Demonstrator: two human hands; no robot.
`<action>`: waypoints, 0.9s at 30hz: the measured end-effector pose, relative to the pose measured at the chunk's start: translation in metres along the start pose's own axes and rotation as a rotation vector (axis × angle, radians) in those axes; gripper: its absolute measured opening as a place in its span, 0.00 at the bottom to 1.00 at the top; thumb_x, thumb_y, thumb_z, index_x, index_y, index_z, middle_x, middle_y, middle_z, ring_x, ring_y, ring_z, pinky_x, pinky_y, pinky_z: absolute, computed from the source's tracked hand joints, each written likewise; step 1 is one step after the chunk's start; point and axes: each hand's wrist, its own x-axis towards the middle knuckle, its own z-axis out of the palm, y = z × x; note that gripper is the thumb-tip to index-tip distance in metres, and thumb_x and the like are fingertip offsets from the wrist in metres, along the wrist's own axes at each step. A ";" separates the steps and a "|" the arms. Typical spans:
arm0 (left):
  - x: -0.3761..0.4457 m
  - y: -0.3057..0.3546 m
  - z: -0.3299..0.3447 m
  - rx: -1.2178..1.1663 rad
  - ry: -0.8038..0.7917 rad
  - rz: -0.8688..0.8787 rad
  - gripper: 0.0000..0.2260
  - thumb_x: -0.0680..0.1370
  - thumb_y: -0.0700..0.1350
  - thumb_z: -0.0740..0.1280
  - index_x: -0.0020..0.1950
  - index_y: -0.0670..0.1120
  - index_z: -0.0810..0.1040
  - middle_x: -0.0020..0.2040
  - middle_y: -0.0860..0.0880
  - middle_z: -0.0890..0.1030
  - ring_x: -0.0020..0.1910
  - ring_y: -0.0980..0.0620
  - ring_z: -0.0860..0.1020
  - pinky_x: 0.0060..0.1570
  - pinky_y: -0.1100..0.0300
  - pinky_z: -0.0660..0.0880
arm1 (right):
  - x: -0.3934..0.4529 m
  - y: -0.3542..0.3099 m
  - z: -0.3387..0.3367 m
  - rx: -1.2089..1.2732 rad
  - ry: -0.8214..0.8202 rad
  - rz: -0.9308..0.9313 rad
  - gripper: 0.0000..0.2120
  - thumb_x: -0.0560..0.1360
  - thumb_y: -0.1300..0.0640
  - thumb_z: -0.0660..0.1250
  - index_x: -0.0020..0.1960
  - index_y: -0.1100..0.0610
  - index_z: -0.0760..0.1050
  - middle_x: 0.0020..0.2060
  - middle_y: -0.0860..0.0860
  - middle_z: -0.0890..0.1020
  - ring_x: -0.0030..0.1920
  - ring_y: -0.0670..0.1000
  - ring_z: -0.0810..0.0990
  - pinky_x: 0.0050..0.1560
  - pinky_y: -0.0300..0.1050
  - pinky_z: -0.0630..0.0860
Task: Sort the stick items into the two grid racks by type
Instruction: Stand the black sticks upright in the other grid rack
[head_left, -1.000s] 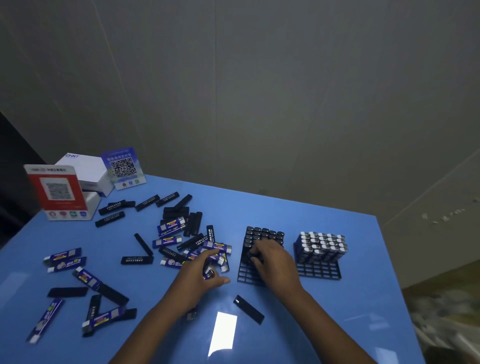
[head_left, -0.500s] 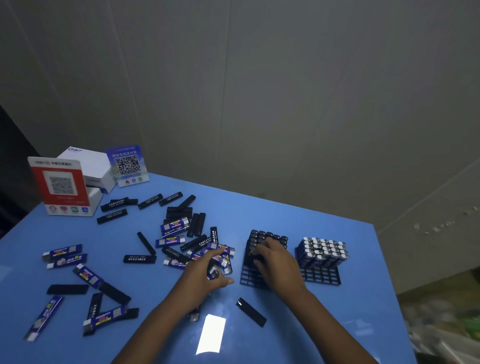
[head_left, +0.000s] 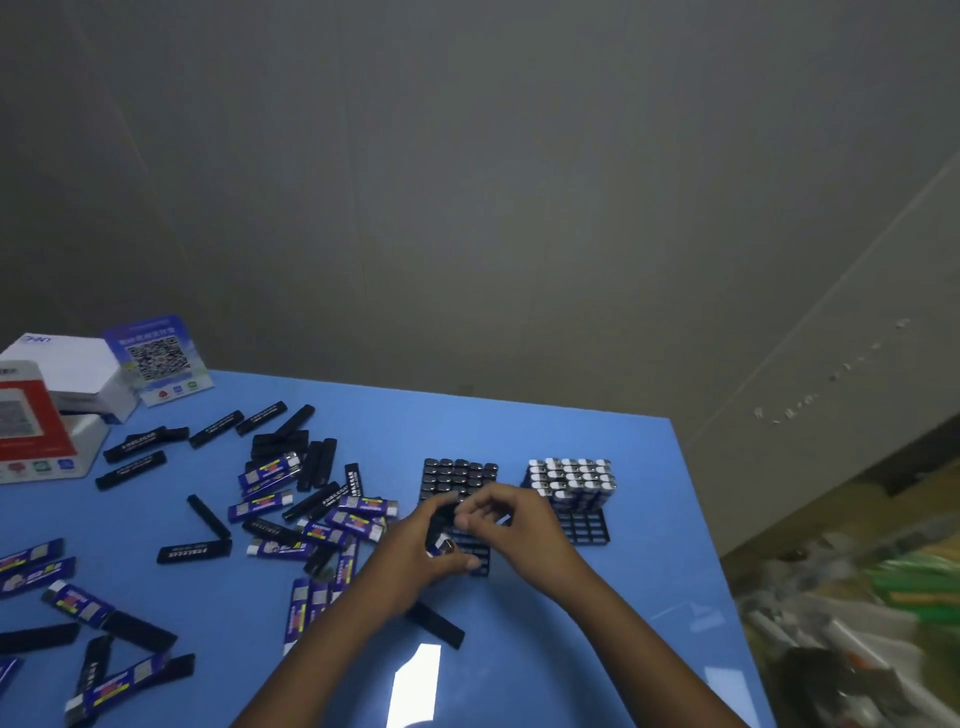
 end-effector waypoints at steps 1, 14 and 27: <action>0.002 0.004 0.008 -0.003 -0.015 -0.002 0.38 0.64 0.52 0.81 0.71 0.53 0.69 0.60 0.58 0.80 0.56 0.63 0.79 0.58 0.61 0.76 | -0.002 0.004 -0.007 0.014 -0.003 -0.004 0.03 0.73 0.57 0.76 0.46 0.55 0.84 0.41 0.51 0.86 0.41 0.45 0.79 0.44 0.37 0.77; 0.017 0.070 0.104 0.005 -0.024 0.021 0.34 0.67 0.43 0.80 0.68 0.59 0.69 0.50 0.53 0.84 0.46 0.49 0.84 0.45 0.52 0.82 | -0.025 0.050 -0.099 0.248 -0.121 -0.013 0.06 0.71 0.59 0.78 0.45 0.53 0.82 0.38 0.53 0.83 0.41 0.51 0.79 0.46 0.47 0.77; 0.020 0.079 0.132 -0.051 0.035 -0.030 0.35 0.66 0.47 0.80 0.69 0.54 0.69 0.32 0.47 0.81 0.29 0.55 0.76 0.34 0.61 0.76 | -0.029 0.066 -0.150 0.556 0.015 0.020 0.06 0.77 0.61 0.71 0.49 0.60 0.75 0.41 0.56 0.81 0.43 0.52 0.80 0.43 0.40 0.76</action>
